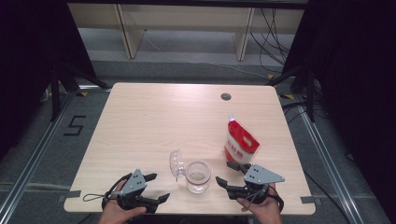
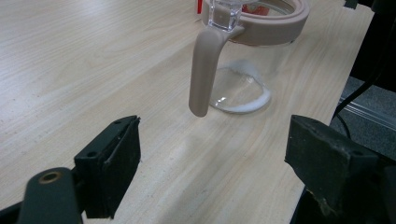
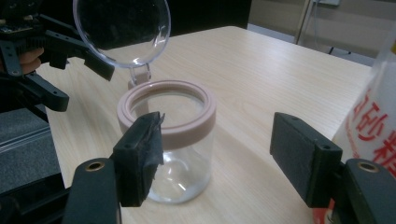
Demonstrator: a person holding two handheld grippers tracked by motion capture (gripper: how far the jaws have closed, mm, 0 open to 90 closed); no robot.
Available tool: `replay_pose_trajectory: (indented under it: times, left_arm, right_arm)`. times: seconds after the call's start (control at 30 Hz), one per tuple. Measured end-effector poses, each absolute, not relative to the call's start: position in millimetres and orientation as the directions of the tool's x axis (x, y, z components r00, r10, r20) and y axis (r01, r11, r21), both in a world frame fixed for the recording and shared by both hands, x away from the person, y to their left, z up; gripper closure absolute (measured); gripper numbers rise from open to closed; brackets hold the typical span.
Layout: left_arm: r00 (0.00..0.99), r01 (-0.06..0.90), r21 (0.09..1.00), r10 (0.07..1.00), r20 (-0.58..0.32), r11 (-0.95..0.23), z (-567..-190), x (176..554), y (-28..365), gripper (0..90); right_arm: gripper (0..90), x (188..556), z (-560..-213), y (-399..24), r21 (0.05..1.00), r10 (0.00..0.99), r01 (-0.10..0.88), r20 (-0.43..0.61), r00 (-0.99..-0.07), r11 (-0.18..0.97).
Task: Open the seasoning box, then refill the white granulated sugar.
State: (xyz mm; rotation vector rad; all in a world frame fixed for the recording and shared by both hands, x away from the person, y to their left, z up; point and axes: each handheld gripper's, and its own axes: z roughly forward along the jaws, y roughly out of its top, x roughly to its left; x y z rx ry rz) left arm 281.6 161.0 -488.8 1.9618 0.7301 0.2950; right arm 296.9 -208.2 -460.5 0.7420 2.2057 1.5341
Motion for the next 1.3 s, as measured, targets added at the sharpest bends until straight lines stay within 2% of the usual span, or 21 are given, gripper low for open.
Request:
replay_pose_trajectory:
  times: [0.03, 0.1, 0.17, 0.2, 0.23, 0.5, 0.53, 0.7, 0.73, 0.87, 0.9, 0.93, 1.03, 1.13, 1.17, 1.3]
  left_arm:
    - [0.793, 0.362, 0.868, 0.602, -0.094, -0.341, -489, 282, 161, 17.8]
    - [0.791, 0.365, 0.870, 0.603, -0.102, -0.332, -489, 281, 161, 17.7]
    - [0.788, 0.367, 0.867, 0.608, -0.097, -0.337, -489, 281, 161, 17.7]
    - [0.791, 0.361, 0.861, 0.606, -0.080, -0.357, -488, 282, 163, 17.7]
    - [0.789, 0.367, 0.868, 0.606, -0.101, -0.334, -488, 281, 161, 17.7]
    - [0.790, 0.365, 0.867, 0.606, -0.094, -0.340, -488, 281, 161, 17.7]
    - [0.787, 0.364, 0.867, 0.609, -0.093, -0.339, -489, 281, 161, 17.7]
    - [0.793, 0.364, 0.867, 0.602, -0.097, -0.341, -488, 281, 161, 17.7]
    - [0.792, 0.366, 0.866, 0.602, -0.099, -0.340, -488, 281, 160, 17.7]
    - [0.795, 0.358, 0.857, 0.602, -0.071, -0.371, -488, 282, 163, 17.8]
    - [0.795, 0.357, 0.858, 0.602, -0.071, -0.370, -488, 282, 163, 17.8]
    - [0.795, 0.358, 0.862, 0.602, -0.079, -0.359, -488, 282, 162, 17.8]
    - [0.791, 0.364, 0.867, 0.604, -0.095, -0.341, -489, 281, 160, 17.8]
    - [0.795, 0.348, 0.859, 0.604, -0.058, -0.376, -488, 282, 162, 17.8]
    - [0.790, 0.366, 0.867, 0.605, -0.096, -0.339, -489, 280, 159, 17.8]
    - [0.798, 0.359, 0.865, 0.596, -0.089, -0.351, -489, 279, 159, 17.8]
  right_arm:
    - [34.9, 297, -461, -210, 0.940, 0.603, 0.192, -0.019, -0.797, 0.283]
    - [34.5, 294, -462, -212, 0.936, 0.620, 0.226, 0.010, -0.785, 0.272]
    - [34.5, 295, -463, -215, 0.940, 0.611, 0.192, -0.020, -0.792, 0.280]
    - [34.5, 292, -462, -217, 0.937, 0.625, 0.206, -0.016, -0.780, 0.280]
    - [34.5, 290, -463, -218, 0.936, 0.627, 0.223, 0.003, -0.779, 0.272]
    - [34.5, 286, -465, -229, 0.937, 0.628, 0.205, -0.019, -0.778, 0.282]
    - [34.5, 282, -465, -230, 0.932, 0.648, 0.238, 0.004, -0.762, 0.274]
    - [34.7, 279, -466, -241, 0.930, 0.670, 0.236, -0.014, -0.743, 0.282]
    - [34.7, 276, -466, -241, 0.921, 0.685, 0.282, 0.022, -0.728, 0.269]
    - [35.1, 280, -468, -254, 0.925, 0.712, 0.244, -0.038, -0.702, 0.290]
    - [35.0, 278, -468, -255, 0.916, 0.716, 0.290, 0.004, -0.698, 0.278]
    - [34.8, 279, -469, -257, 0.919, 0.726, 0.275, -0.018, -0.688, 0.283]
    - [32.0, 281, -470, -265, 0.923, 0.754, 0.280, -0.017, -0.656, 0.265]
    - [28.7, 283, -471, -269, 0.920, 0.771, 0.300, -0.004, -0.637, 0.254]
    - [28.0, 284, -471, -270, 0.918, 0.769, 0.303, -0.002, -0.639, 0.255]
    - [25.2, 287, -471, -272, 0.924, 0.789, 0.304, 0.003, -0.615, 0.233]
